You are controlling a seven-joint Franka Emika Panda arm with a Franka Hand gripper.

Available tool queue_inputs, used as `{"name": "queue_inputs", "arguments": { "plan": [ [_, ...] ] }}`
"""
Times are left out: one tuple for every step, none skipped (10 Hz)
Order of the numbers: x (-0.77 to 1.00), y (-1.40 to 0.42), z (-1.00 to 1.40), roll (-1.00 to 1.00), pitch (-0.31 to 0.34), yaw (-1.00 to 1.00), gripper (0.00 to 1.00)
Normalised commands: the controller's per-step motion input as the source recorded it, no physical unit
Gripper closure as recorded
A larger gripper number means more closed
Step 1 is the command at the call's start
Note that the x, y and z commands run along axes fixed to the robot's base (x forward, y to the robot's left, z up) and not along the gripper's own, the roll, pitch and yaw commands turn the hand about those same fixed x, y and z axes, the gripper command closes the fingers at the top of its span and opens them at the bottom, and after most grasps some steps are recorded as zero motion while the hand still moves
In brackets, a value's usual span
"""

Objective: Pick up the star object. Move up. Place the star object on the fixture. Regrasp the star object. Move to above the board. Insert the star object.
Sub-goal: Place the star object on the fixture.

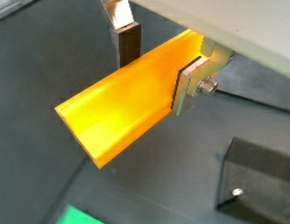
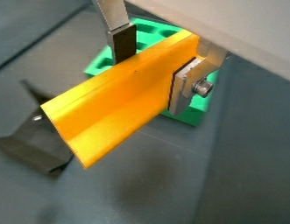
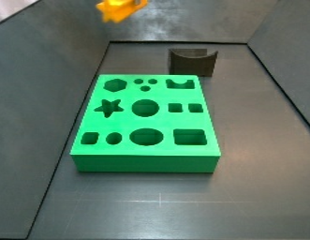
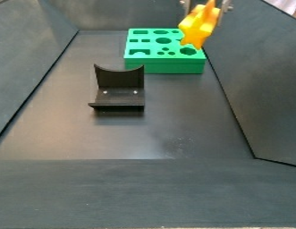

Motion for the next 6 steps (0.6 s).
{"name": "queue_inputs", "arguments": {
  "plan": [
    [1.0,-0.08,0.01,-0.12,-0.085,1.0,1.0],
    [1.0,-0.07,0.0,-0.15,-0.069,1.0,1.0],
    [1.0,-0.07,0.0,-0.15,-0.042,0.74,1.0],
    [1.0,-0.06,0.0,-0.15,-0.014,0.5,1.0],
    [1.0,-0.06,-0.01,-0.15,0.009,0.32,1.0],
    [1.0,-0.05,-0.01,-0.13,0.031,0.17,1.0]
  ]
}}
